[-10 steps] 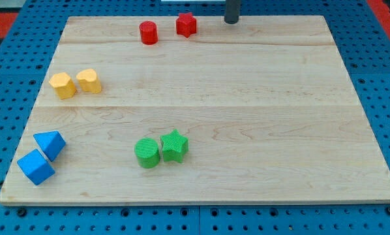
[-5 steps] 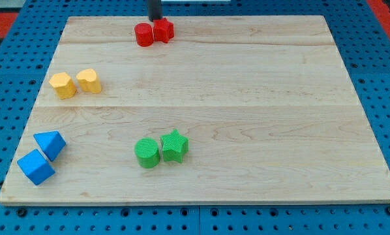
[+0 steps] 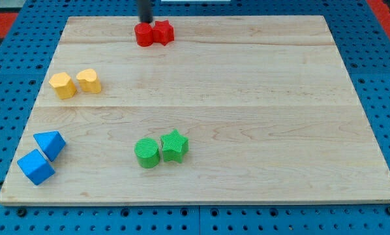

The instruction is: Place the red blocks together above the yellow heart

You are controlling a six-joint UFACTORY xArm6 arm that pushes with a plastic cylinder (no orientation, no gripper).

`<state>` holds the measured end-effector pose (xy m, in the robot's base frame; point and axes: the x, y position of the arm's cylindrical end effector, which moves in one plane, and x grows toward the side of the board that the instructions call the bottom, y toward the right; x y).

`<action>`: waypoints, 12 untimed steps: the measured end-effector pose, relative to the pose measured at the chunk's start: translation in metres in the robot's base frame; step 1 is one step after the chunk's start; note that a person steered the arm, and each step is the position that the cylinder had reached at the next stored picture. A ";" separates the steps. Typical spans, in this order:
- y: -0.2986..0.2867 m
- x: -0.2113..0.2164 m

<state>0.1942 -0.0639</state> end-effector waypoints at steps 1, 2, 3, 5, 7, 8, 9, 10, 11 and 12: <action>0.052 0.001; 0.065 0.028; 0.017 0.030; -0.102 0.022; 0.035 -0.001; 0.046 0.013; -0.010 0.029; -0.063 0.052; -0.114 0.069; -0.160 0.082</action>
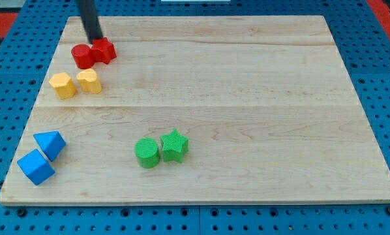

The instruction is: Place the red blocks together above the yellow heart

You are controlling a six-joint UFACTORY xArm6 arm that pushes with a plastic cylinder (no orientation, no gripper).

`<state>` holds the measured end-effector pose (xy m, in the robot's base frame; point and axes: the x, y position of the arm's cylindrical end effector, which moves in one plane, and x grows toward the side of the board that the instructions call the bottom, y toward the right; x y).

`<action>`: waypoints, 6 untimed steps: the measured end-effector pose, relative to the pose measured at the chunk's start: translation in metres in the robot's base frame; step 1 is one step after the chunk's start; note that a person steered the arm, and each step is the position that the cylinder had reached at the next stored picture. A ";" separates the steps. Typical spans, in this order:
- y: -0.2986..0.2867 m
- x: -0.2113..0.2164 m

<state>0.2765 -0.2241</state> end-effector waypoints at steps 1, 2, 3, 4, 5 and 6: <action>-0.040 0.023; -0.043 0.026; 0.002 -0.006; 0.085 -0.020; 0.114 -0.003; 0.091 0.005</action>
<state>0.2811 -0.1335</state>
